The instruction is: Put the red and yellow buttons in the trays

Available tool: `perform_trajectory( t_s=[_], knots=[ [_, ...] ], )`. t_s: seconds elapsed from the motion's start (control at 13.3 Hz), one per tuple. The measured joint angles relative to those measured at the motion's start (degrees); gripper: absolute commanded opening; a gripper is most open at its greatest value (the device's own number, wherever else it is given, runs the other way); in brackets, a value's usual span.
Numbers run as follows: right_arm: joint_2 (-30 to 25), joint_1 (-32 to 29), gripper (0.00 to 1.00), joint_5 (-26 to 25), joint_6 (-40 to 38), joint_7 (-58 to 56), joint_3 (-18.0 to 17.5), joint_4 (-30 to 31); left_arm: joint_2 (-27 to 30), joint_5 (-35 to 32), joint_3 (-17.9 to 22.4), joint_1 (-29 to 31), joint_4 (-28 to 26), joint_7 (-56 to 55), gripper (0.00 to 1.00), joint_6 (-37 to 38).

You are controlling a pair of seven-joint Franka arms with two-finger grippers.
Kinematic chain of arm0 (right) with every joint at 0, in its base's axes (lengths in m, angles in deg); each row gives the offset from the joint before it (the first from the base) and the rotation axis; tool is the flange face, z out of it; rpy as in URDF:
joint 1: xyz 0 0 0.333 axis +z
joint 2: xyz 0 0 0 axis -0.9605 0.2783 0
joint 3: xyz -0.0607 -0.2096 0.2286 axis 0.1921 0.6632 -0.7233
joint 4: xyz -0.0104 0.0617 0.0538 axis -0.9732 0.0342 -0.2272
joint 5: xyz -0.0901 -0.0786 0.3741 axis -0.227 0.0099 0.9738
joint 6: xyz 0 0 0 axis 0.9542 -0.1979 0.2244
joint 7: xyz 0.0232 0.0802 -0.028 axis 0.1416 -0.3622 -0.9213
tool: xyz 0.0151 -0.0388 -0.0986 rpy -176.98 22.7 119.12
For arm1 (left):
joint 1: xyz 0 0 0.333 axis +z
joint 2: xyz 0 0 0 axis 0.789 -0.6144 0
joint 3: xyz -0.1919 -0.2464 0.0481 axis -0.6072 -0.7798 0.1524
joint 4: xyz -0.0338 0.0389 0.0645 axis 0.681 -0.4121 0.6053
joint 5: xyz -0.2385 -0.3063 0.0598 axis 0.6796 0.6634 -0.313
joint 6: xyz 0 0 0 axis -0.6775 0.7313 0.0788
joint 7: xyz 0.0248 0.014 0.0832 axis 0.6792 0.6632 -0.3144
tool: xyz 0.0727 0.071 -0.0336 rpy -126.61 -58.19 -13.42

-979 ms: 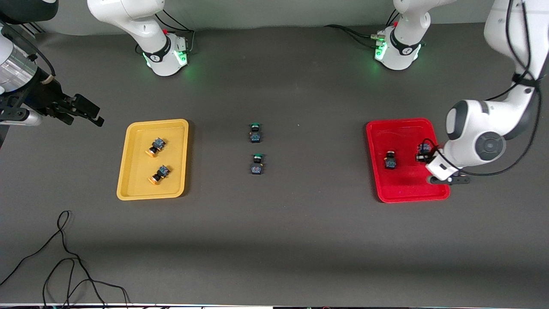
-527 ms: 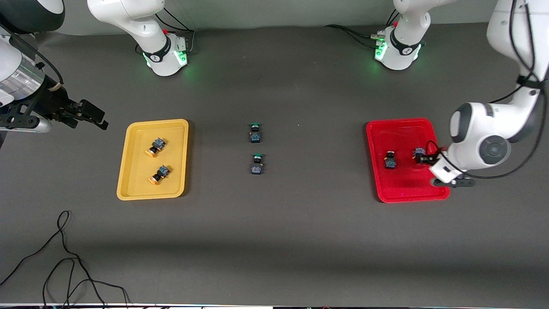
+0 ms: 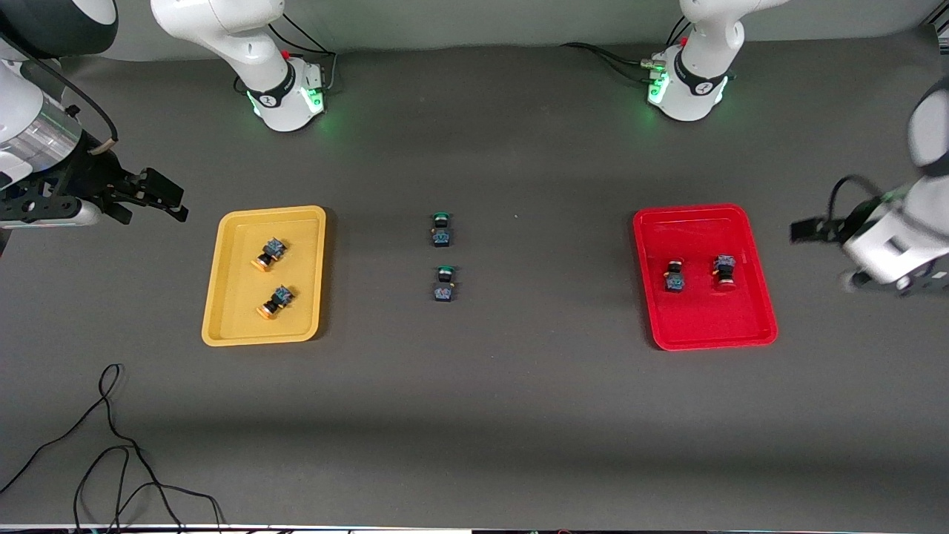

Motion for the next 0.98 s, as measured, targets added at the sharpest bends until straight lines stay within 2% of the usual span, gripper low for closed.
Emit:
perform_trajectory(
  t_s=[0.3,0.38,0.53,0.6,0.98],
  knots=[
    [0.5,0.0,1.0,-1.5,-2.1,-0.5,0.0,-1.2,4.3,1.7,0.2,-0.8,2.9,0.8,1.0,4.9],
    [0.8,0.0,1.0,-1.5,-2.1,-0.5,0.0,-1.5,5.0,1.9,2.1,-3.3,2.9,0.8,1.0,4.9],
    [1.1,0.0,1.0,-1.5,-2.1,-0.6,0.0,-2.3,5.6,2.3,10.0,-12.4,2.9,0.7,1.0,4.9],
    [1.1,0.0,1.0,-1.5,-2.1,-0.6,0.0,-2.5,5.7,2.8,12.4,-15.3,2.9,0.7,1.0,4.8],
    [1.6,0.0,1.0,-1.5,-2.2,-0.7,0.0,-2.7,5.7,3.8,14.1,-16.7,2.9,0.7,1.0,4.6]
  ],
)
